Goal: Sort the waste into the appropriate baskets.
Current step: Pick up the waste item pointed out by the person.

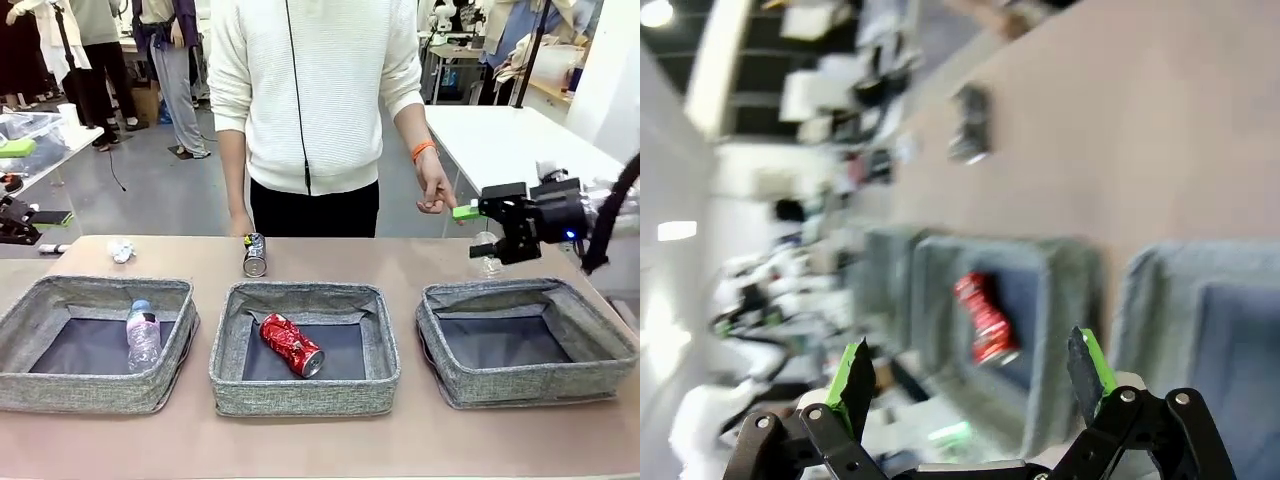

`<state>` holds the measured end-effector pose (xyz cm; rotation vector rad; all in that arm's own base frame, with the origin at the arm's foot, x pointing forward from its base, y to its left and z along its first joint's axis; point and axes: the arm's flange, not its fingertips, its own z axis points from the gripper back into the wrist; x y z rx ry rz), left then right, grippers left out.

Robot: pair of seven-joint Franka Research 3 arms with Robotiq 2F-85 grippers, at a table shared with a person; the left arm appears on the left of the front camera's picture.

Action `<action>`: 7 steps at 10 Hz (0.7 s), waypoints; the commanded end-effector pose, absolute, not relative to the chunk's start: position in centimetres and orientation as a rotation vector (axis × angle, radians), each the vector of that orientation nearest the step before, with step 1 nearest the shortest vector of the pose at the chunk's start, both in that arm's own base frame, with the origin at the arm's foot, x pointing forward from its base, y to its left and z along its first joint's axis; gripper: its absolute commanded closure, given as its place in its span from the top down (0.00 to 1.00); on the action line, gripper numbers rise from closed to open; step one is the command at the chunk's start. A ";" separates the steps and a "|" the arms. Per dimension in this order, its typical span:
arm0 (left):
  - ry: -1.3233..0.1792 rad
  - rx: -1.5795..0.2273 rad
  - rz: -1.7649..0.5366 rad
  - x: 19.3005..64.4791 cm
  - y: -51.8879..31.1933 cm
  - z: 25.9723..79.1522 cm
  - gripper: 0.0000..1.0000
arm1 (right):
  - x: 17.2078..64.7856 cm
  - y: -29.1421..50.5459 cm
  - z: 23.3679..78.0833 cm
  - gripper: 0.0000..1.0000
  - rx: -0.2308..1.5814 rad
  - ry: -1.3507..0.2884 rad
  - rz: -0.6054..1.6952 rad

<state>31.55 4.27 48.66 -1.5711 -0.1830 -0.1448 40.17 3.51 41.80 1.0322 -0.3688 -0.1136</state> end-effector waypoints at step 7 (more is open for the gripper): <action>-0.192 -1.576 -0.165 31.4 4.3 48.8 0.98 | 40.5 -0.3 44.4 1.00 0.400 -0.676 -0.176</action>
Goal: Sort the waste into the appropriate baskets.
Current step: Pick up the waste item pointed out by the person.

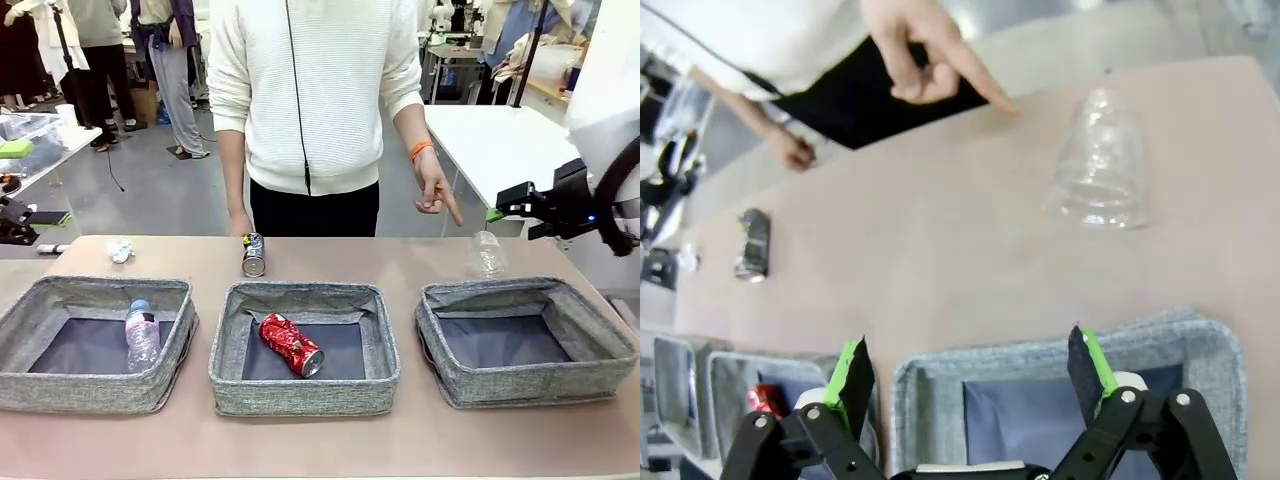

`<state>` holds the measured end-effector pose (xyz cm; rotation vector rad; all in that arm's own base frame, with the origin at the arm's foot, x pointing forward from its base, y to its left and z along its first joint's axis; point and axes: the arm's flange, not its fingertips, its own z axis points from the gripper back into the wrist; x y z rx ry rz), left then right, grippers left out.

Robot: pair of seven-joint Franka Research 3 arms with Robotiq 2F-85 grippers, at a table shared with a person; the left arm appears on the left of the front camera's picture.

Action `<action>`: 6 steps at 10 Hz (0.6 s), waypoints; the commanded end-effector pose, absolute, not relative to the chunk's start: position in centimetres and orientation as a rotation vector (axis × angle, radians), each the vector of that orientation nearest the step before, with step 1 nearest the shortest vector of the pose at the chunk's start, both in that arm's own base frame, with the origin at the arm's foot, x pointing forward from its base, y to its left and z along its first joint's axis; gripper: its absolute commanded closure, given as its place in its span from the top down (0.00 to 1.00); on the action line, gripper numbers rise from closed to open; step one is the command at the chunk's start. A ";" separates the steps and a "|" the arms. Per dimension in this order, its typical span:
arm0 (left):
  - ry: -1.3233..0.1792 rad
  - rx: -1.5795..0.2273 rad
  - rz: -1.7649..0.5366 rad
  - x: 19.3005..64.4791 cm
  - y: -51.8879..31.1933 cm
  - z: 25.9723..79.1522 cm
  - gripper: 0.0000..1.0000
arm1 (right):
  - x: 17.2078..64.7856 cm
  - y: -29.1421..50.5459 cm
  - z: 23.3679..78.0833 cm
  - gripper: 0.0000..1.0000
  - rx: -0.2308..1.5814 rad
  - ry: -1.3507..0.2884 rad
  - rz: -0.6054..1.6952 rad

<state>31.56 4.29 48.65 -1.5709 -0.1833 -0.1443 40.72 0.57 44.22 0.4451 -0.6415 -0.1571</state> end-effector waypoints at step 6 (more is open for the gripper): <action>-0.192 -1.576 -0.165 31.4 4.3 48.8 0.98 | 55.2 -1.9 43.7 1.00 0.253 -0.268 -0.284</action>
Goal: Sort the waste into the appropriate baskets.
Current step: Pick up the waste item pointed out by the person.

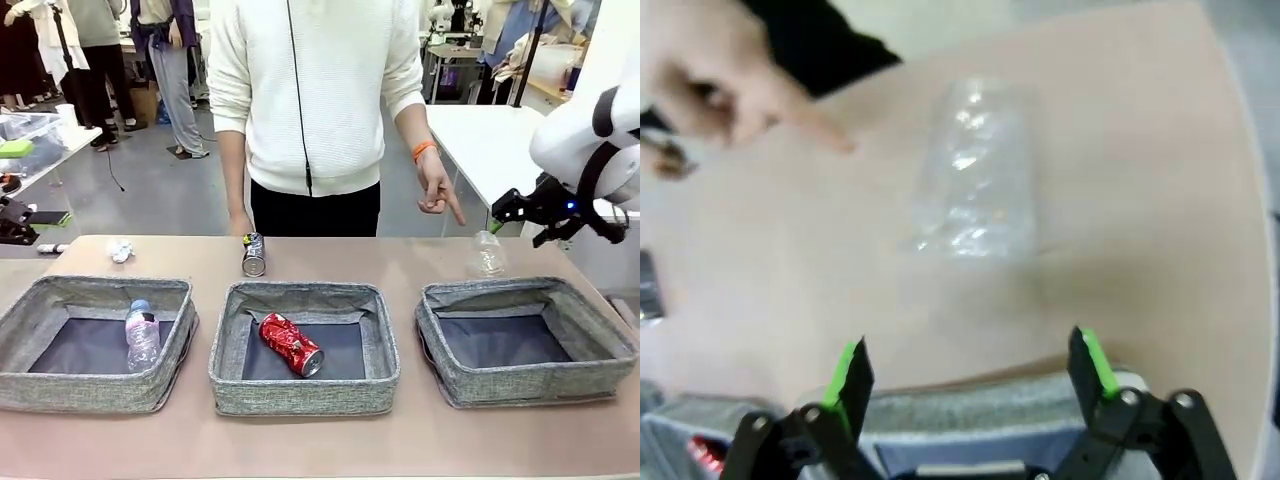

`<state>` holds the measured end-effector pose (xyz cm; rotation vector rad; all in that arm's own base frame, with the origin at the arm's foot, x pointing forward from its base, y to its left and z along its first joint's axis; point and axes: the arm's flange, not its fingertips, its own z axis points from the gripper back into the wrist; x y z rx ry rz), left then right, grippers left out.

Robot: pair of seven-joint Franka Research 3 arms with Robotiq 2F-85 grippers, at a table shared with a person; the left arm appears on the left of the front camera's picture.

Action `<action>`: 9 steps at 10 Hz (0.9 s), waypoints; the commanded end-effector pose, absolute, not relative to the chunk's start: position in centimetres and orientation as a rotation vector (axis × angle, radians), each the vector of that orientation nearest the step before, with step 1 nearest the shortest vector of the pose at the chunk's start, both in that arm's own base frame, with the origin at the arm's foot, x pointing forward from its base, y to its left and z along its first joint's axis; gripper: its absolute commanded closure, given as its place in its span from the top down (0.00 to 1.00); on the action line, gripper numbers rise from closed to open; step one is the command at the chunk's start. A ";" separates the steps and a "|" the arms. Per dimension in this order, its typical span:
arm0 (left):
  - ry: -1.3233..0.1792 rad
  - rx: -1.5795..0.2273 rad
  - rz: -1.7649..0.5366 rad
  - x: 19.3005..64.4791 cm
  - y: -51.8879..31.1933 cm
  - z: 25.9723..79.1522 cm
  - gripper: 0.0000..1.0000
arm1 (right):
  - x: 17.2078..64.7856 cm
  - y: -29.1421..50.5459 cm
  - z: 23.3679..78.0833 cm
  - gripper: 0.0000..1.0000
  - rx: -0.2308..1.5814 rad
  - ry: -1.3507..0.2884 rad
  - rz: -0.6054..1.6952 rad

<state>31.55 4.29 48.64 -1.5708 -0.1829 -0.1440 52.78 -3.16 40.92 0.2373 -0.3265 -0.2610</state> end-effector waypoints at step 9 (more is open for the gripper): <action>-0.192 -1.576 -0.165 31.4 4.3 48.8 0.98 | 63.4 -2.2 35.0 1.00 0.156 -0.010 -0.262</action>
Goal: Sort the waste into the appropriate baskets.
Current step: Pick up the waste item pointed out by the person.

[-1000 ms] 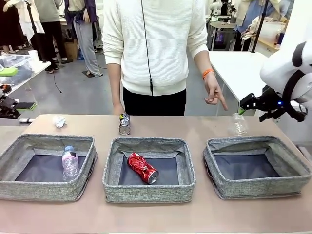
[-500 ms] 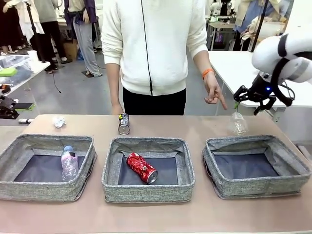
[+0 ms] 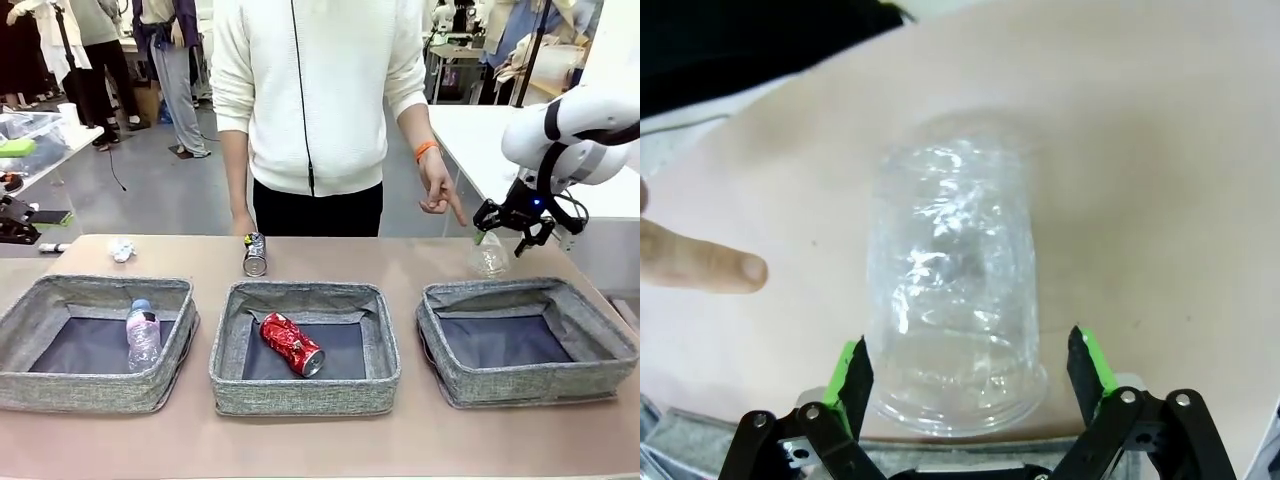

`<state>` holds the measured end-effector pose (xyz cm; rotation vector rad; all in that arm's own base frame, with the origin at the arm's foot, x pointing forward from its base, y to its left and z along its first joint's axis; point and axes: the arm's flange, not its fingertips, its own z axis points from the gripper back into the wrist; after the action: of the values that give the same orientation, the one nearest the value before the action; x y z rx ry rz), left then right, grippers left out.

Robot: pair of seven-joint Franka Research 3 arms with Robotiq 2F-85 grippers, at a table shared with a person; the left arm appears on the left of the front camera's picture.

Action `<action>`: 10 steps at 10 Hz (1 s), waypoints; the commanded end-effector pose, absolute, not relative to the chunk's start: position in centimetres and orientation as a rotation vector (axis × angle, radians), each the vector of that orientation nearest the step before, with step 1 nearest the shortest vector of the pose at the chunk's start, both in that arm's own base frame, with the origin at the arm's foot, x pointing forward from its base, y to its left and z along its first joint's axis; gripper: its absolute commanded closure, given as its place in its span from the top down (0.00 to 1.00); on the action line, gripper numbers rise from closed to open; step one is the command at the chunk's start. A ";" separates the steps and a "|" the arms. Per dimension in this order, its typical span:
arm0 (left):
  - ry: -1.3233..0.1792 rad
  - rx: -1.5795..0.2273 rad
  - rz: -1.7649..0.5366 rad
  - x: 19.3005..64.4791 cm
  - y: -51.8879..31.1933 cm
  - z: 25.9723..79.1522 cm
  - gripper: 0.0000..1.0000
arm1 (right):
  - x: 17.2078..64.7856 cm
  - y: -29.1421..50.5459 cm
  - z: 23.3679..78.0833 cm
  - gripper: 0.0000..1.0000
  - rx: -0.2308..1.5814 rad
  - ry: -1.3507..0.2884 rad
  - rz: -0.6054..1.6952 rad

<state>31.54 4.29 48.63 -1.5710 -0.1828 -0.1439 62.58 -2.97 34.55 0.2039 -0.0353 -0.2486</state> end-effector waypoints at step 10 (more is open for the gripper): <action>-0.192 -1.576 -0.165 31.4 4.3 48.8 0.98 | 63.5 -2.0 32.1 0.50 0.126 0.103 -0.247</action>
<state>31.54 4.30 48.64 -1.5710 -0.1829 -0.1439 63.44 -1.84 33.06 0.1851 0.0712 -0.2299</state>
